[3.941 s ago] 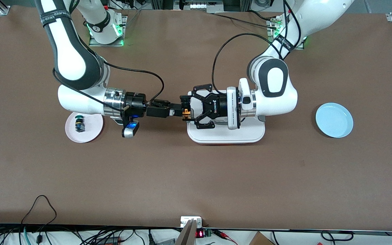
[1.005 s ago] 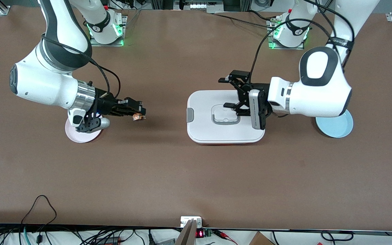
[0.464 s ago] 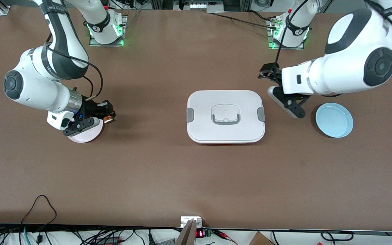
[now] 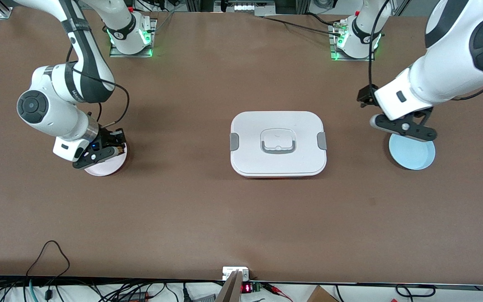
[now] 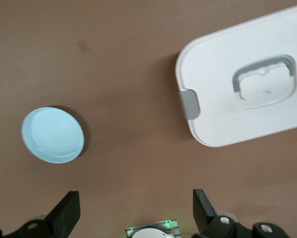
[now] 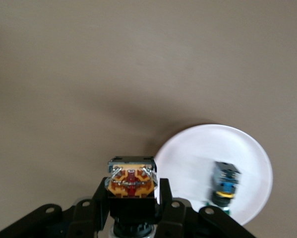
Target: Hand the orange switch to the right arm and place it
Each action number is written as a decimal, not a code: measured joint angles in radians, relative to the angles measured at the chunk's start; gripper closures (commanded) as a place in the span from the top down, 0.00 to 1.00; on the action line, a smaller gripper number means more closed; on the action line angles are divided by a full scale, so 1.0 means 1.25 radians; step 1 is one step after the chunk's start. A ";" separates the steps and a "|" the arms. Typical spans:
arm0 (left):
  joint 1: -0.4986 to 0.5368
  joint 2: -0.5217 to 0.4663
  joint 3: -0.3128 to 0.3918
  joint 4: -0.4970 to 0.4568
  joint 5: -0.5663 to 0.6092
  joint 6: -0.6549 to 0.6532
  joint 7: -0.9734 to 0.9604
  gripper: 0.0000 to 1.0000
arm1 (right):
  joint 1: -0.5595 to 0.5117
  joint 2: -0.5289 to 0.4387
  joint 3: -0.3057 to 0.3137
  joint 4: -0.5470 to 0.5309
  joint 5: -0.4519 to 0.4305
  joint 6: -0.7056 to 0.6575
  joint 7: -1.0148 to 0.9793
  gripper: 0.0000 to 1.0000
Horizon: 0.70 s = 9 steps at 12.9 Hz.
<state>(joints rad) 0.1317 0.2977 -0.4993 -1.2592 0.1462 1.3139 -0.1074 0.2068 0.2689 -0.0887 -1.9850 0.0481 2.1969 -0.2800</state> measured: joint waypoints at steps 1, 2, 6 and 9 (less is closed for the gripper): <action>-0.016 -0.012 0.031 0.003 0.005 0.008 -0.015 1.00 | -0.005 0.009 -0.011 -0.014 -0.008 0.031 0.000 0.00; -0.044 -0.028 0.080 -0.002 0.005 0.030 -0.028 1.00 | -0.008 0.020 -0.019 -0.030 -0.009 0.063 0.002 0.00; -0.120 -0.137 0.282 -0.157 -0.068 0.218 -0.038 1.00 | -0.009 0.060 -0.029 -0.088 -0.010 0.169 0.016 0.02; -0.121 -0.239 0.334 -0.308 -0.094 0.275 -0.036 1.00 | -0.015 0.093 -0.029 -0.104 -0.010 0.197 0.051 0.02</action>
<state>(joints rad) -0.0196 -0.0011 -0.0819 -1.6443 0.0282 1.6574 -0.1523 0.1878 0.3847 -0.1253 -2.1146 0.0359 2.4432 -0.2167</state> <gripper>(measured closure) 0.000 0.568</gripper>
